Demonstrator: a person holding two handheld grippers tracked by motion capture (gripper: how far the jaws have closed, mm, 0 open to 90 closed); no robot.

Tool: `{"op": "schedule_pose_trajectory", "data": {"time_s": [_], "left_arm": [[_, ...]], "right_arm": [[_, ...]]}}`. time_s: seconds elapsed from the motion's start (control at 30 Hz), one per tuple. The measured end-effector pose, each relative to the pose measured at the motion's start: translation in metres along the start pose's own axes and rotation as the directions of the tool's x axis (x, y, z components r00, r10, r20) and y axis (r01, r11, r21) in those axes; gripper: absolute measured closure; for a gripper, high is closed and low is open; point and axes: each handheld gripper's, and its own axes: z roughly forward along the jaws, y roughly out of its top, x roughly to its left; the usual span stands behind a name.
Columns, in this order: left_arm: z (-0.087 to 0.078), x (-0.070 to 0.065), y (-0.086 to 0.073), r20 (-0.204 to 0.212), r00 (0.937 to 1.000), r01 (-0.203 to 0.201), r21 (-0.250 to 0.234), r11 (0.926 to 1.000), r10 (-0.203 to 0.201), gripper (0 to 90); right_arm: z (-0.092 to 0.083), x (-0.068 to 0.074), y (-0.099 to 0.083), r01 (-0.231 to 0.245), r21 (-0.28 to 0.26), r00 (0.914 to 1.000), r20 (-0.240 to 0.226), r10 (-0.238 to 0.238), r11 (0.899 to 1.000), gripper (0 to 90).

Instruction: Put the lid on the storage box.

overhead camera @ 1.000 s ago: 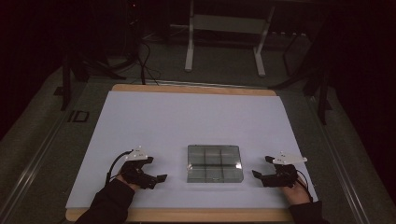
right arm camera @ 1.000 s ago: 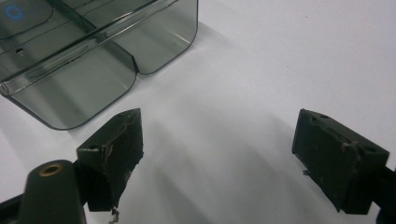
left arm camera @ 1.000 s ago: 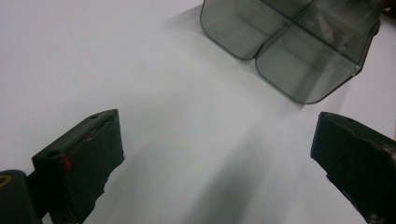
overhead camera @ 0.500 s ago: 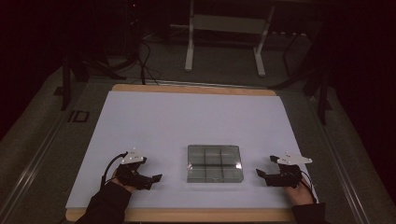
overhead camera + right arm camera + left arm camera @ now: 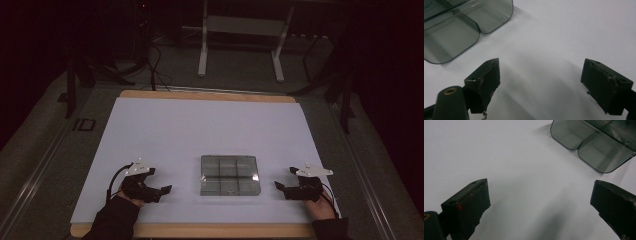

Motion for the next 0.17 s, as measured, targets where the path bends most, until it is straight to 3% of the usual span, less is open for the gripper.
{"op": "schedule_pose_trajectory", "data": {"time_s": [0.17], "left_arm": [[-0.0013,0.0002,-0.0009,-0.009,1.0000,0.003,-0.015,0.9999,-0.003,3.6]], "right_arm": [[-0.0004,-0.0010,-0.0019,-0.013,-0.008,0.9999,0.003,0.014,1.000,15.6]]}}
